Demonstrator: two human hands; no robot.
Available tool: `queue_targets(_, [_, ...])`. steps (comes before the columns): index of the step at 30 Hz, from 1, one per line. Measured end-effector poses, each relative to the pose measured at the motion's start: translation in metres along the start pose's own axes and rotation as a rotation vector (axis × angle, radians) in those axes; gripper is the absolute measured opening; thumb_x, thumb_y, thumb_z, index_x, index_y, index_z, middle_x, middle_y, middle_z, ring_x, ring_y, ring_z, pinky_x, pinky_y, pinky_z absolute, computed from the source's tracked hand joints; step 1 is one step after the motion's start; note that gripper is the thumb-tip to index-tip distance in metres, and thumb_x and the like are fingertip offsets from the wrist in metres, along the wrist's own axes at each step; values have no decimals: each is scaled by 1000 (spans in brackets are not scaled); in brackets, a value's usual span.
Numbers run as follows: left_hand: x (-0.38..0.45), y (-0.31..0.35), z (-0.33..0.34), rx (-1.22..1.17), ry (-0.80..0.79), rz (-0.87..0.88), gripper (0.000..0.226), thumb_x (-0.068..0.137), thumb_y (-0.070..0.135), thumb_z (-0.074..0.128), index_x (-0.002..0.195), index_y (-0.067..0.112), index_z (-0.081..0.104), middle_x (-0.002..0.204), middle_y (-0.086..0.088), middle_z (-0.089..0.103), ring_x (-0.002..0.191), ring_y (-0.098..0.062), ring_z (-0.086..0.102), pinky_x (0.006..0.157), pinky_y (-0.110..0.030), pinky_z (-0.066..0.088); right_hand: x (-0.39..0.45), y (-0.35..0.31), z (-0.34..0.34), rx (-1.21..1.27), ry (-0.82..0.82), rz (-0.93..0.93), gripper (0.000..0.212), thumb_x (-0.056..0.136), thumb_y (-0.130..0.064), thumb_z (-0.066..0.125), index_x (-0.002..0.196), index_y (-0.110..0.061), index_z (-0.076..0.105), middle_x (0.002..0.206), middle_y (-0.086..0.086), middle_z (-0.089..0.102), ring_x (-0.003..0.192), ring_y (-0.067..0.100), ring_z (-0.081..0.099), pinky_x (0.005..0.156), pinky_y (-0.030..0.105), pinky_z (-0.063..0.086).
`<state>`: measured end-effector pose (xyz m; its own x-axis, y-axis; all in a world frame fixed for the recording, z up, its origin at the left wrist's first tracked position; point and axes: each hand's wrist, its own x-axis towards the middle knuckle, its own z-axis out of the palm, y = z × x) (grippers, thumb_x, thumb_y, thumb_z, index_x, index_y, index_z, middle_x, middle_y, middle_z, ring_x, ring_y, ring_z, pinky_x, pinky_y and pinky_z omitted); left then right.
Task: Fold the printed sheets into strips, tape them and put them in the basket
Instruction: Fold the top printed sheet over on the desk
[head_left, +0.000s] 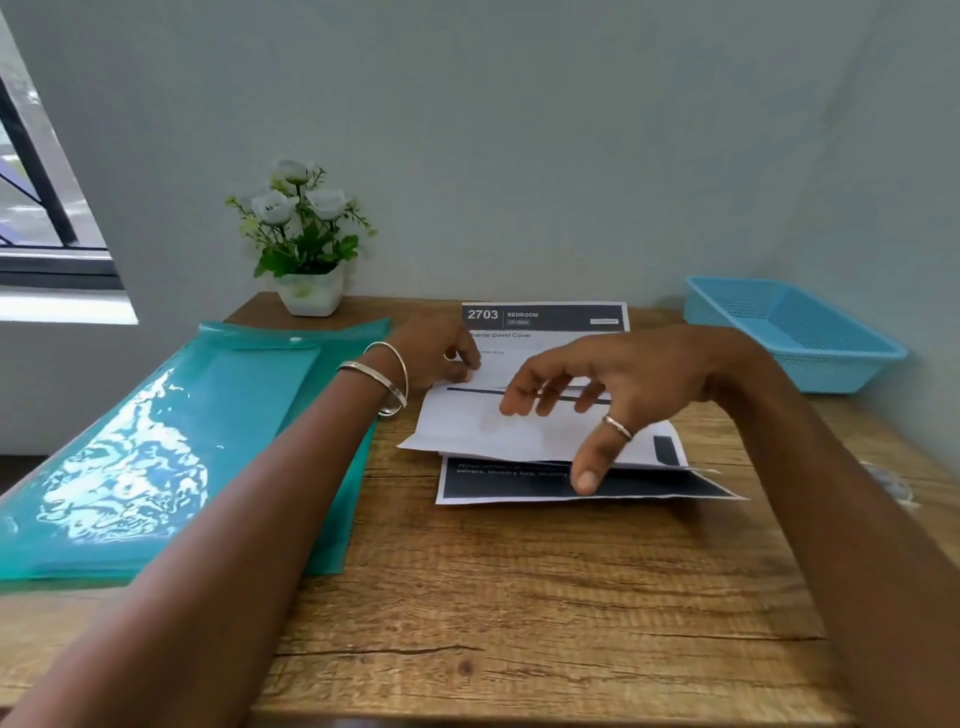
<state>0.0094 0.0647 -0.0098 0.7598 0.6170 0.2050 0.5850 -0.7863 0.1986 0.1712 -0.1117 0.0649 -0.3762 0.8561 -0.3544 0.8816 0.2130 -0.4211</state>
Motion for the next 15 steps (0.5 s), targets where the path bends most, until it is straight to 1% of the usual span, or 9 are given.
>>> queue_targets(2, [-1, 3, -2, -34, -5, 3, 22, 83, 14, 68, 104, 19, 73, 101, 7, 64, 91, -11, 57, 80, -24, 43, -1, 6, 1, 45, 22, 34, 53, 69, -25, 83, 117, -29, 60, 118, -10, 62, 106, 6, 60, 91, 25, 52])
queue_targets(4, [-1, 1, -3, -116, -15, -18, 21, 83, 10, 68, 103, 16, 74, 93, 6, 62, 86, -10, 57, 79, -23, 43, 0, 17, 0, 101, 135, 30, 33, 75, -16, 79, 106, -18, 66, 104, 1, 69, 92, 12, 66, 87, 31, 52])
queue_targets(6, [-2, -2, -6, -275, -35, -68, 19, 86, 13, 65, 103, 10, 73, 91, 3, 66, 85, -9, 59, 76, -21, 44, 3, 31, -2, 136, 261, 47, 18, 79, -11, 75, 97, -12, 70, 93, 9, 72, 81, 15, 64, 82, 36, 53])
queue_targets(7, [-4, -4, -7, -310, -14, -71, 19, 90, 20, 62, 103, 10, 72, 93, 2, 67, 85, -8, 60, 74, -20, 43, 5, 37, -3, 141, 315, 59, 15, 80, -9, 74, 94, -12, 71, 90, 9, 72, 78, 14, 63, 80, 36, 52])
queue_targets(9, [-10, -3, -11, -426, -26, -87, 32, 96, 34, 49, 105, 11, 69, 99, 3, 67, 86, -3, 60, 74, -15, 43, 11, 46, -1, 115, 411, 77, 11, 81, -9, 73, 91, -12, 72, 88, 8, 73, 74, 10, 61, 73, 27, 50])
queue_targets(11, [-15, -4, -17, -569, -135, -130, 46, 96, 43, 40, 110, 9, 67, 108, 2, 67, 94, -8, 62, 86, -20, 44, 22, 52, 5, 69, 473, 93, 12, 84, -10, 70, 95, -13, 71, 91, 10, 72, 74, 10, 58, 69, 20, 45])
queue_targets(12, [-15, -5, -19, -566, -187, -131, 49, 95, 48, 41, 113, 10, 67, 112, 2, 66, 100, -12, 61, 92, -24, 43, 27, 55, 8, 38, 494, 102, 13, 85, -10, 69, 97, -14, 70, 92, 9, 71, 76, 11, 58, 68, 16, 44])
queue_targets(13, [-15, -8, -20, -488, -235, -112, 50, 91, 52, 46, 115, 14, 66, 116, 3, 65, 105, -14, 60, 95, -28, 43, 33, 58, 13, -1, 504, 106, 13, 85, -10, 68, 97, -15, 70, 93, 7, 71, 78, 11, 58, 66, 14, 43])
queue_targets(15, [-13, -9, -21, -243, -326, -61, 52, 81, 55, 61, 123, 25, 62, 126, 5, 58, 115, -16, 54, 101, -32, 40, 44, 65, 20, -112, 502, 104, 12, 84, -11, 68, 94, -19, 69, 93, 3, 70, 78, 13, 58, 66, 16, 42])
